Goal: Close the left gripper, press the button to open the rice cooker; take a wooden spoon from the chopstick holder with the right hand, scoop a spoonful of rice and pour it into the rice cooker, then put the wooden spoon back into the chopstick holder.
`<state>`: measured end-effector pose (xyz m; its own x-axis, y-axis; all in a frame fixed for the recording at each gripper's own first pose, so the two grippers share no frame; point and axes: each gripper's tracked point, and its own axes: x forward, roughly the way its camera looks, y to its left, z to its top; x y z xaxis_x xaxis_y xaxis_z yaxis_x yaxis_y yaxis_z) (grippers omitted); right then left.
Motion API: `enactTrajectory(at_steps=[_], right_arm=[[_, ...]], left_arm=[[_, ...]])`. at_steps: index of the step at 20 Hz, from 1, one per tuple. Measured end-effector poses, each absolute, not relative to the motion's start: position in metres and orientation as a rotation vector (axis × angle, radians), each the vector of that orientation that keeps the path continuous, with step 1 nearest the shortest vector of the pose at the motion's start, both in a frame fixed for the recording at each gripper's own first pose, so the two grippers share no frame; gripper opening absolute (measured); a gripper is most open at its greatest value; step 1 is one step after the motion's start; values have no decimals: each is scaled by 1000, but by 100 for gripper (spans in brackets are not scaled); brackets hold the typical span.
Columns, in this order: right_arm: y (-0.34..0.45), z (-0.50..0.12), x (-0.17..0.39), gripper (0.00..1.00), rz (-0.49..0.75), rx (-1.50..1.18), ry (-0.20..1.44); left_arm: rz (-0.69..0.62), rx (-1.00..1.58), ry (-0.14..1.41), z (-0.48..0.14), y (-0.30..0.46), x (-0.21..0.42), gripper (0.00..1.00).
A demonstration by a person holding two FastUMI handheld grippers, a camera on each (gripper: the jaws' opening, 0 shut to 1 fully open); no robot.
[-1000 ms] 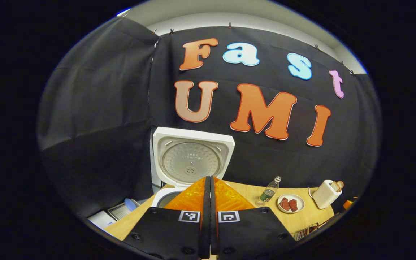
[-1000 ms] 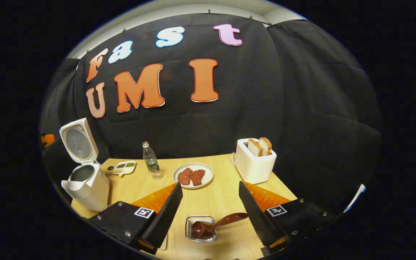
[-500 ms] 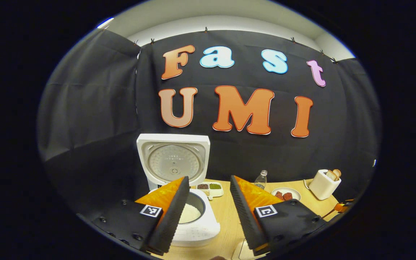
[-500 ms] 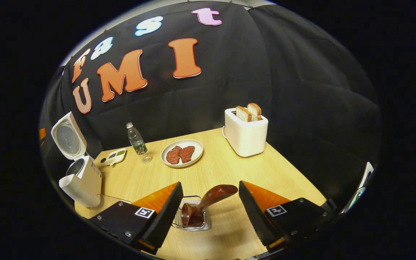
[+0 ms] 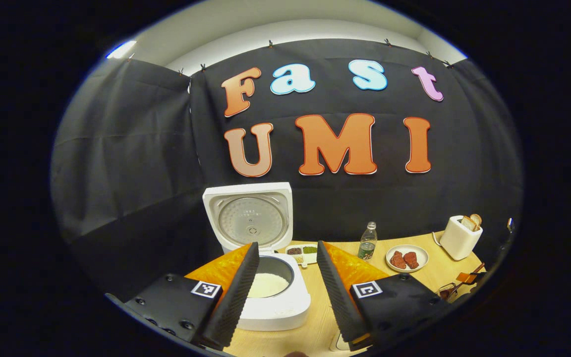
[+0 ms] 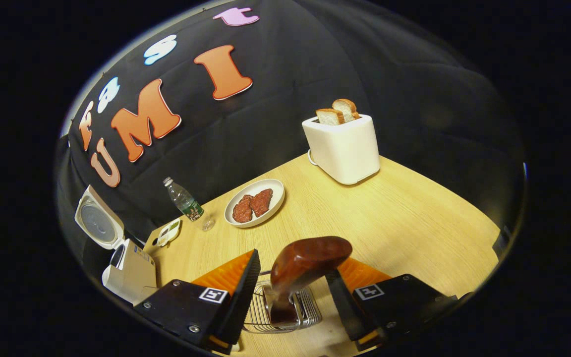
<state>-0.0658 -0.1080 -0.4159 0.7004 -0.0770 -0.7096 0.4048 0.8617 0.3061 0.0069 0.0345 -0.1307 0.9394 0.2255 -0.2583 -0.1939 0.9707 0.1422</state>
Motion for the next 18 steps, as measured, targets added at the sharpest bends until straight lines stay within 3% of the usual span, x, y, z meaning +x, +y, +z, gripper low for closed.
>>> enactTrajectory(at_steps=[2,3,4,5,6,9,10,11,17,18], right_arm=[[-109,-414,-58,65,-285,501,727],[-109,-412,-55,53,-291,516,712],[-109,-413,-55,52,-297,526,707],[-108,-412,-56,27,-298,540,701],[-105,-411,-54,23,-287,552,694],[-103,-403,-53,20,-255,542,657],[-100,-396,-54,24,-239,531,642],[-100,-389,-53,19,-227,514,636],[-86,-322,-34,17,-164,408,511],[-80,-308,-34,17,-161,381,490]], left_arm=[[242,128,284,-128,38,3,81],[255,130,289,-129,39,0,80],[267,128,288,-129,38,-1,81],[275,123,290,-129,37,-3,81],[281,120,293,-131,35,-5,81],[296,131,304,-133,31,-10,80],[294,135,309,-136,27,-12,82],[289,137,316,-138,23,-11,82],[194,155,289,-146,13,-4,80],[166,150,285,-149,11,-1,86]])
